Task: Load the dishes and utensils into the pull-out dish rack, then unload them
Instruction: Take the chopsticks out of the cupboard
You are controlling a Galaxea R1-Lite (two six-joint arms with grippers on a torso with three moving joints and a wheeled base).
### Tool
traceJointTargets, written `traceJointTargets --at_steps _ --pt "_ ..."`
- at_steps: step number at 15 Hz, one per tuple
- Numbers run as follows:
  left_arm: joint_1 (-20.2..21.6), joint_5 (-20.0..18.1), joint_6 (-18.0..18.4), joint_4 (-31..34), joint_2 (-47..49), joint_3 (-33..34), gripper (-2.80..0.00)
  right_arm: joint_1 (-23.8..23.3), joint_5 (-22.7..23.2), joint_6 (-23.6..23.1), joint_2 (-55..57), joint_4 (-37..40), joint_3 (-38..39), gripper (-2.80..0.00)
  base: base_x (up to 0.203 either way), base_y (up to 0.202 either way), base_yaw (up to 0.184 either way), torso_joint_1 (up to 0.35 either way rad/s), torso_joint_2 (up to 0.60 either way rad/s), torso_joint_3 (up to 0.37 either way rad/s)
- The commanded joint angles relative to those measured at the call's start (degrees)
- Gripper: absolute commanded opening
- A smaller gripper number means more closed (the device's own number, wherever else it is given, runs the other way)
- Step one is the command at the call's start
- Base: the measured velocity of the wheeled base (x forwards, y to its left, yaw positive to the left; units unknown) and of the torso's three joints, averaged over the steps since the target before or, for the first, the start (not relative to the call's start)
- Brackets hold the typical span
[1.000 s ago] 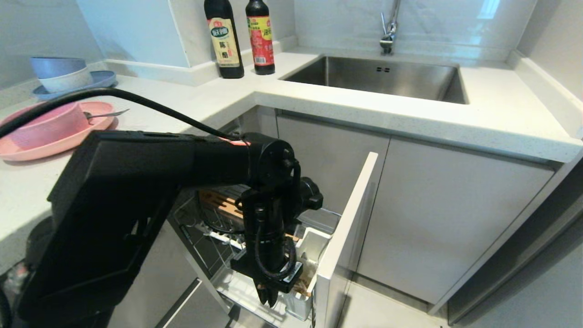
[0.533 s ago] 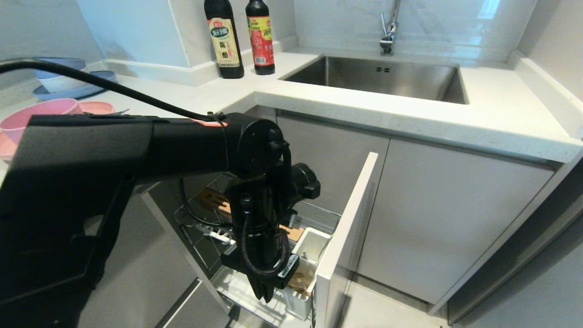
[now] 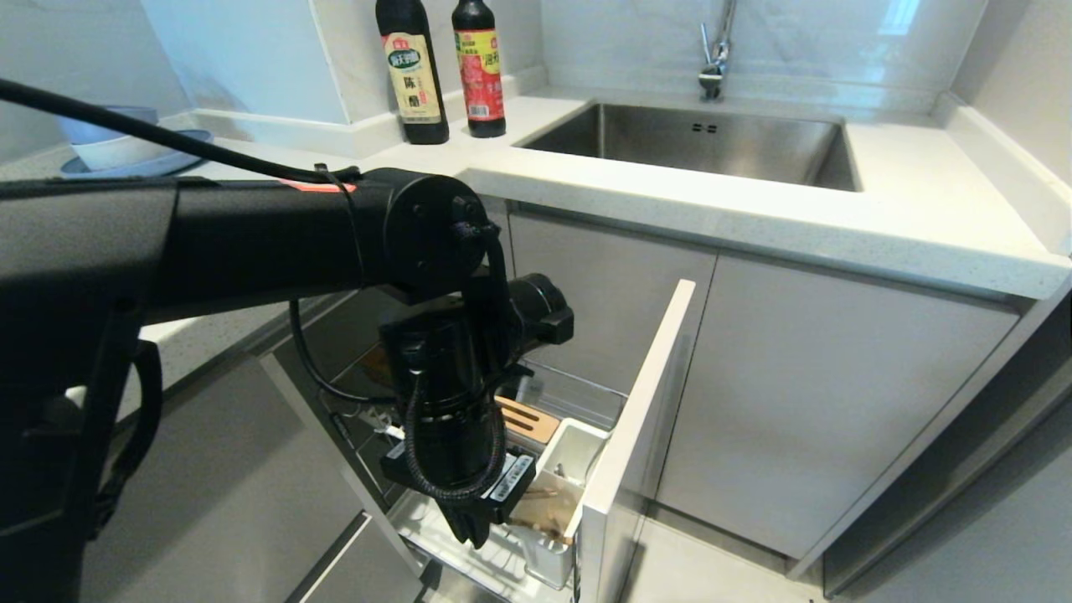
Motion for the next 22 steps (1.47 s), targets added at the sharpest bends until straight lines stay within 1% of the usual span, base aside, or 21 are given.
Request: traceJointTargets --at_steps 1,10,17,22 --pt "-0.2 0.0 -0.1 0.7 -1.8 0.0 -2.8 0.0 0.0 0.0 0.0 0.0 0.1 -2.8 0.0 0.0 0.0 0.0 0.0 0.0" --pt "-1.4 -0.1 -0.2 3.3 -6.6 0.0 -2.8 0.0 0.0 0.0 0.0 0.0 0.1 -2.8 0.0 0.0 0.0 0.0 0.0 0.0" --pt "-1.8 -0.1 -0.3 3.5 -10.0 0.0 -2.8 0.0 0.0 0.0 0.0 0.0 0.1 -2.8 0.0 0.0 0.0 0.0 0.0 0.0" --pt "-2.4 0.7 -1.3 3.5 -14.7 0.1 -2.8 0.0 0.0 0.0 0.0 0.0 0.1 -2.8 0.0 0.0 0.0 0.0 0.0 0.0"
